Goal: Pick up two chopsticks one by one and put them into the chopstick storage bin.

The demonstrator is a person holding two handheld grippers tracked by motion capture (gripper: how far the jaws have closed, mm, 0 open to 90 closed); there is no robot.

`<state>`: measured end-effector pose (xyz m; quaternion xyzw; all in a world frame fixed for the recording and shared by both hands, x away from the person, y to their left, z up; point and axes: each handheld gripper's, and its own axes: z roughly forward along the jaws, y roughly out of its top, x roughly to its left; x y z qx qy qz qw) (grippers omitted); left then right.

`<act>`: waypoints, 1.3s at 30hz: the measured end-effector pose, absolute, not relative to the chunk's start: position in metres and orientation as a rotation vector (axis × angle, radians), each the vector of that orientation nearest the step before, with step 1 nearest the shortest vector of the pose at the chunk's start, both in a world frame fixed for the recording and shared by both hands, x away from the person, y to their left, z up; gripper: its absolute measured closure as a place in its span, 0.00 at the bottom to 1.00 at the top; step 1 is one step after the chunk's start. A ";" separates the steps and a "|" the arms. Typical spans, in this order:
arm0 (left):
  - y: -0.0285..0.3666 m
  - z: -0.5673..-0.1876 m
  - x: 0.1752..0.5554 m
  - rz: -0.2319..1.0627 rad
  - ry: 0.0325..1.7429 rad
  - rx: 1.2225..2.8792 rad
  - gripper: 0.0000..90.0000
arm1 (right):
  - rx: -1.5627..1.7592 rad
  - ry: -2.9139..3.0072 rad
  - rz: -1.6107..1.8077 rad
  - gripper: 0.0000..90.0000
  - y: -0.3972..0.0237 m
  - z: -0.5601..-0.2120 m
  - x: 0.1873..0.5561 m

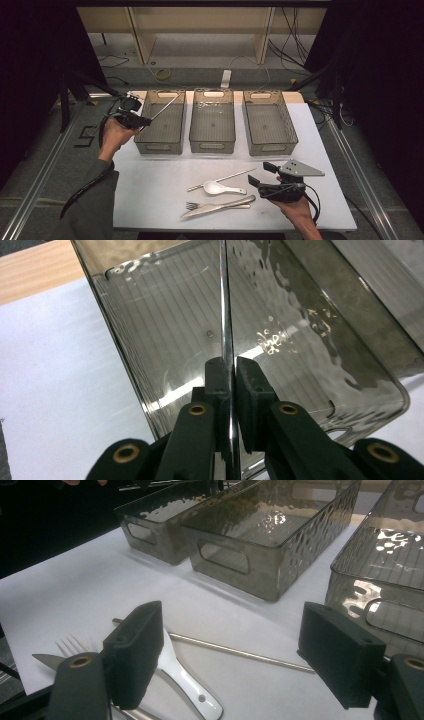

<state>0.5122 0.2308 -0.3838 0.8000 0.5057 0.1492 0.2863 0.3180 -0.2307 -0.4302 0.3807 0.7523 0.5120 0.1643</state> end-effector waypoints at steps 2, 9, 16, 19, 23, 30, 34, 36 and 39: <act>0.231 -0.384 0.513 0.400 1.357 2.138 0.94 | 1.083 2.146 1.456 0.30 -0.231 -0.430 0.318; 0.228 -0.391 0.516 0.436 1.373 2.144 0.93 | 1.082 2.144 1.460 0.30 -0.231 -0.430 0.318; 0.222 -0.390 0.515 0.434 1.357 2.140 0.61 | 1.082 2.144 1.460 0.30 -0.231 -0.430 0.318; 0.215 -0.385 0.510 0.423 1.330 2.144 0.53 | 1.080 2.145 1.459 0.30 -0.231 -0.430 0.318; 0.207 -0.375 0.495 0.362 1.281 2.083 0.35 | 1.077 2.140 1.460 0.30 -0.232 -0.429 0.318; 0.189 -0.360 0.469 0.306 1.174 2.089 0.26 | 1.071 2.147 1.460 0.30 -0.231 -0.428 0.316; 0.178 -0.359 0.462 0.324 1.146 2.121 0.24 | 1.067 2.151 1.461 0.30 -0.230 -0.429 0.316; 0.170 -0.363 0.457 0.325 1.123 2.155 0.23 | 1.066 2.153 1.460 0.30 -0.230 -0.429 0.316; 0.161 -0.370 0.451 0.302 1.090 2.205 0.22 | 1.065 2.150 1.463 0.30 -0.230 -0.428 0.316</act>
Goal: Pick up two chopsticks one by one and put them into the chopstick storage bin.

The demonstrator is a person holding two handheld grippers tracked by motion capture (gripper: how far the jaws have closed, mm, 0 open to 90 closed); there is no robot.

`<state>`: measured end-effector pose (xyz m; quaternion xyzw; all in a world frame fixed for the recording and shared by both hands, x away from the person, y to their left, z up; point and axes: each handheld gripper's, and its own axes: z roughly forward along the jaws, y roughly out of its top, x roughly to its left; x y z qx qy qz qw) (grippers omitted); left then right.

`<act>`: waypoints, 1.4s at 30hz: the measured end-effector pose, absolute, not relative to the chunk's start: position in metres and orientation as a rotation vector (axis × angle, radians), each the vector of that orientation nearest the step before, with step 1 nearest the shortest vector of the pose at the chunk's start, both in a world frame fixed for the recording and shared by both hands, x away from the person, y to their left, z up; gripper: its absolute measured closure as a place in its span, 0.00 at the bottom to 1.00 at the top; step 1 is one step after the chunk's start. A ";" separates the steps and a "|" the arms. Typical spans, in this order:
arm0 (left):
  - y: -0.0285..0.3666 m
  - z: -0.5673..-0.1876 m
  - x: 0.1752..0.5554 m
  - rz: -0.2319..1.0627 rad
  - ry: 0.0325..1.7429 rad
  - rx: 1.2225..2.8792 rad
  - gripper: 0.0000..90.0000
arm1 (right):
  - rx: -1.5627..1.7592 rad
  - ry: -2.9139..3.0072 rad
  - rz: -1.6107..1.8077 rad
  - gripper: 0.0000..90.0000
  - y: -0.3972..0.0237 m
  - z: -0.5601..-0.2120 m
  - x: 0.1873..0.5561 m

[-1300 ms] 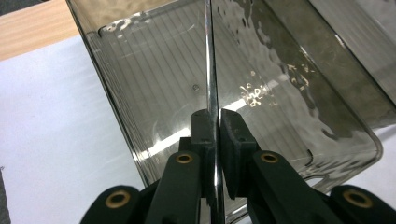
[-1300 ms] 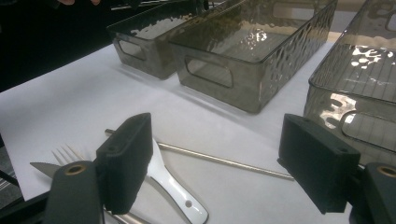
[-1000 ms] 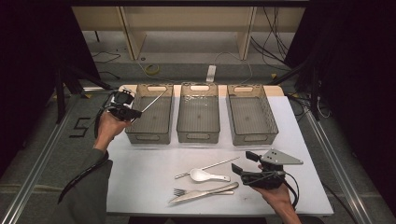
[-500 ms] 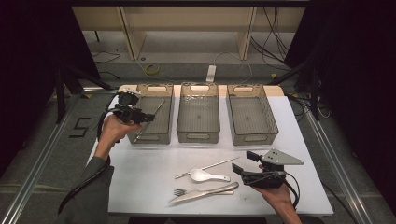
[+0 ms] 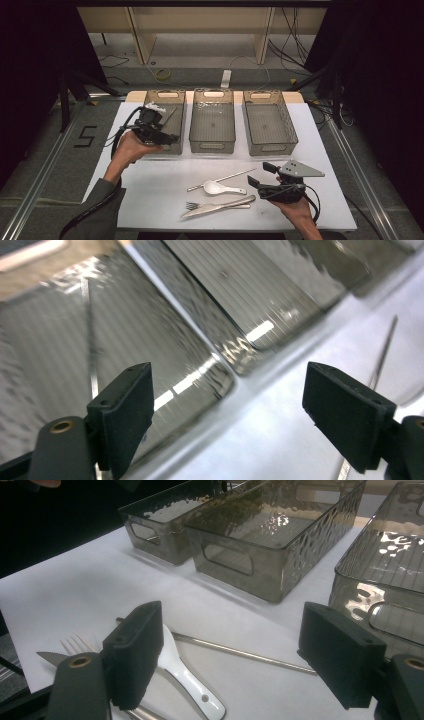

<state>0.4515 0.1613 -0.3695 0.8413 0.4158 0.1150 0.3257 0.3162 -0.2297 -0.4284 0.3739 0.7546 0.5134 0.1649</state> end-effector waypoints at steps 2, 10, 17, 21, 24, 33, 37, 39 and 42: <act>0.156 -0.373 0.448 0.293 1.078 2.222 0.22 | 1.066 2.152 1.459 0.30 -0.230 -0.429 0.316; 0.140 -0.384 0.439 0.242 1.037 2.306 0.22 | 1.064 2.149 1.460 0.30 -0.230 -0.428 0.316; 0.128 -0.397 0.433 0.217 1.003 2.384 0.22 | 1.063 2.155 1.456 0.30 -0.230 -0.428 0.316; 0.120 -0.403 0.429 0.195 0.979 2.426 0.23 | 1.062 2.154 1.457 0.30 -0.230 -0.428 0.317; 0.116 -0.409 0.428 0.179 0.971 2.453 0.24 | 1.061 2.153 1.455 0.30 -0.230 -0.428 0.317; 0.099 -0.430 0.419 0.134 0.913 2.554 0.27 | 1.059 2.155 1.455 0.30 -0.230 -0.428 0.317; 0.094 -0.434 0.415 0.121 0.898 2.571 0.29 | 1.060 2.156 1.455 0.30 -0.229 -0.428 0.317; 0.091 -0.437 0.412 0.094 0.860 2.590 0.32 | 1.058 2.157 1.452 0.30 -0.229 -0.428 0.317; 0.087 -0.442 0.410 0.067 0.844 2.601 0.38 | 1.065 2.156 1.461 0.30 -0.230 -0.428 0.317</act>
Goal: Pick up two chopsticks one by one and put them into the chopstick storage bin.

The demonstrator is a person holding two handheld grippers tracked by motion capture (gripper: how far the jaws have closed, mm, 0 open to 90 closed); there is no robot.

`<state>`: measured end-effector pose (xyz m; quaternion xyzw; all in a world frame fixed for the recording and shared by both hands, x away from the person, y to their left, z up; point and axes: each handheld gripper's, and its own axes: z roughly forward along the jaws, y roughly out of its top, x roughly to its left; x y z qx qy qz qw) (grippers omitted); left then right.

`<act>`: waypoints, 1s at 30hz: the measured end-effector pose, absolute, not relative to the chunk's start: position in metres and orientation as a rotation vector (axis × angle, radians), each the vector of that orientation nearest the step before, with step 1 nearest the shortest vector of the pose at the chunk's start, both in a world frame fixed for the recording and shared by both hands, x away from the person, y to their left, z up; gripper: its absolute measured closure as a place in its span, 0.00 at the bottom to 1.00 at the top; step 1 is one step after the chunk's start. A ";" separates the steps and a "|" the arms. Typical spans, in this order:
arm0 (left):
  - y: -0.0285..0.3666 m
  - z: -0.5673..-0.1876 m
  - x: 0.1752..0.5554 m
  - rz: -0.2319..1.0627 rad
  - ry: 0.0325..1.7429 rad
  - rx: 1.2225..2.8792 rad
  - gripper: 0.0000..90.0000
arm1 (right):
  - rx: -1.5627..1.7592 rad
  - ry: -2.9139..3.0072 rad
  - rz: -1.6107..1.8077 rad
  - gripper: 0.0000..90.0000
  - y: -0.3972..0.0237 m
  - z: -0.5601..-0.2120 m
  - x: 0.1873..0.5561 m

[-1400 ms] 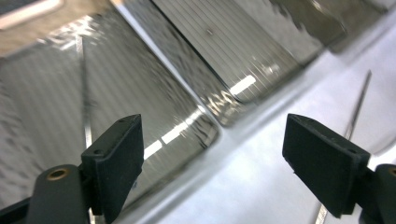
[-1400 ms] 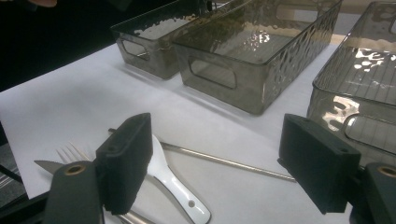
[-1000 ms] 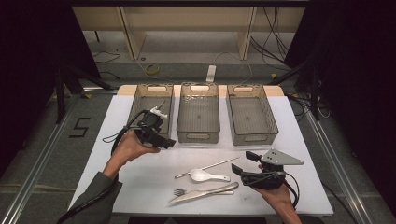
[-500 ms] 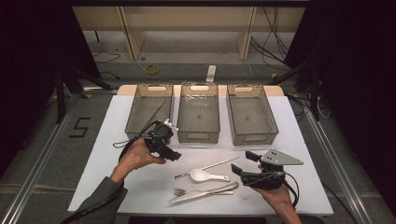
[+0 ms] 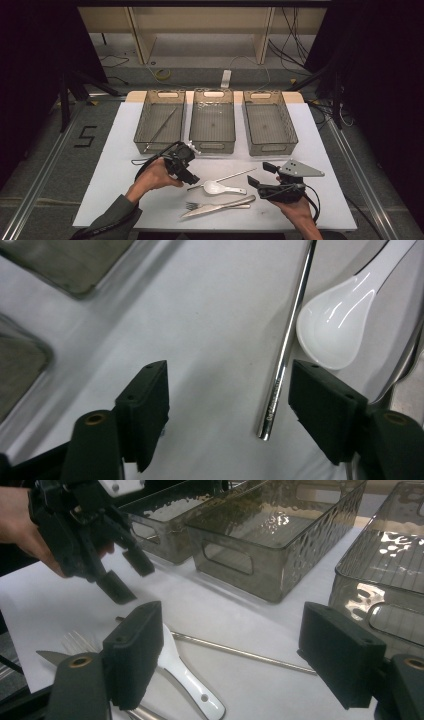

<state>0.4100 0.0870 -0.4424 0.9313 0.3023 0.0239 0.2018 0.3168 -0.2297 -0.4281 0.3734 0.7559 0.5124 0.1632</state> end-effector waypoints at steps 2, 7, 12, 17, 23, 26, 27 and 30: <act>0.086 -0.444 0.409 0.061 0.839 2.604 0.41 | 1.066 2.157 1.459 0.30 -0.230 -0.428 0.317; 0.081 -0.450 0.406 0.034 0.814 2.620 0.49 | 1.064 2.160 1.456 0.30 -0.229 -0.428 0.317; 0.076 -0.455 0.403 0.008 0.794 2.637 0.55 | 1.062 2.160 1.457 0.30 -0.229 -0.428 0.317; 0.073 -0.457 0.402 0.006 0.779 2.647 0.61 | 1.063 2.161 1.454 0.30 -0.229 -0.429 0.317; 0.070 -0.461 0.401 0.016 0.777 2.653 0.67 | 1.059 2.162 1.453 0.30 -0.229 -0.429 0.317; 0.070 -0.461 0.401 0.017 0.779 2.652 0.68 | 1.061 2.161 1.455 0.30 -0.229 -0.429 0.317; 0.069 -0.461 0.401 0.013 0.781 2.649 0.70 | 1.061 2.162 1.454 0.30 -0.229 -0.429 0.317; 0.068 -0.462 0.402 0.019 0.777 2.651 0.74 | 1.059 2.163 1.454 0.30 -0.229 -0.429 0.317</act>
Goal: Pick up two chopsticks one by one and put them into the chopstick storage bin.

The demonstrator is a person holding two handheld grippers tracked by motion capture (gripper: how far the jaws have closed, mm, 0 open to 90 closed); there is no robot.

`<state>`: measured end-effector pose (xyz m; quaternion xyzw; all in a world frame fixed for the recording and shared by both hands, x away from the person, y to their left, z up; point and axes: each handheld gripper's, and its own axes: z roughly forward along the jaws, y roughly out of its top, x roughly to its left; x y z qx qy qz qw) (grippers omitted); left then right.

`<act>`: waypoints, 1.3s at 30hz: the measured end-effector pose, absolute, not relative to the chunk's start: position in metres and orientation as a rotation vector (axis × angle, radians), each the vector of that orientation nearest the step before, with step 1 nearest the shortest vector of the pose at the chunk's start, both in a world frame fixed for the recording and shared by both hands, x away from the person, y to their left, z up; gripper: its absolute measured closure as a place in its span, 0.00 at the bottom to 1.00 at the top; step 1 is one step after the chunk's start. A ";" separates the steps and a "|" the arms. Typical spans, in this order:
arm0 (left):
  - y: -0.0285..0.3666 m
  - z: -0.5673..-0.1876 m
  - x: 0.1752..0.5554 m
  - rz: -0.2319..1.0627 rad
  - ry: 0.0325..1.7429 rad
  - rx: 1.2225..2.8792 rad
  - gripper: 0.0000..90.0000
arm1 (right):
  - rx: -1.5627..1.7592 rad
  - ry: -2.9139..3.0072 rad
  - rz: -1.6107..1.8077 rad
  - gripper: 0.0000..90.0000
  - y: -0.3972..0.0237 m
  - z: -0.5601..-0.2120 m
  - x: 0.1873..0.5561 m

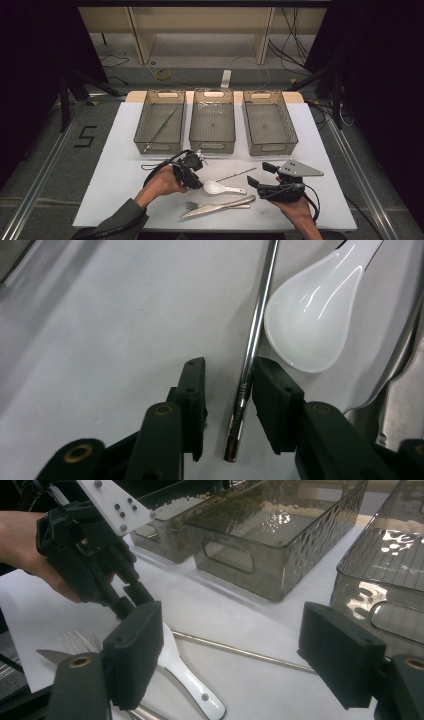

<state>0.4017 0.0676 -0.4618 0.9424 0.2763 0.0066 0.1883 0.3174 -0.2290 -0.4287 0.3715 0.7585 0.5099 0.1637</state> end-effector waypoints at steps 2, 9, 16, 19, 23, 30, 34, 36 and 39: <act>0.066 -0.463 0.401 0.027 0.778 2.657 0.76 | 1.062 2.162 1.453 0.30 -0.229 -0.429 0.317; 0.062 -0.463 0.401 0.076 0.767 2.686 0.83 | 1.060 2.165 1.451 0.30 -0.228 -0.429 0.318; 0.058 -0.462 0.402 0.081 0.748 2.714 0.87 | 1.064 2.166 1.446 0.30 -0.228 -0.429 0.318; 0.056 -0.461 0.402 0.085 0.725 2.735 0.89 | 1.064 2.167 1.444 0.30 -0.228 -0.429 0.318; 0.057 -0.462 0.402 0.072 0.702 2.731 0.93 | 1.065 2.167 1.443 0.30 -0.228 -0.429 0.318; 0.057 -0.462 0.401 0.083 0.662 2.743 0.93 | 1.066 2.167 1.443 0.30 -0.228 -0.429 0.318; 0.058 -0.462 0.401 0.085 0.660 2.731 0.93 | 1.063 2.166 1.445 0.30 -0.228 -0.429 0.318; 0.059 -0.461 0.401 0.075 0.654 2.740 0.93 | 1.063 2.167 1.444 0.30 -0.228 -0.429 0.318; 0.060 -0.459 0.400 0.072 0.649 2.747 0.94 | 1.061 2.165 1.446 0.30 -0.228 -0.429 0.318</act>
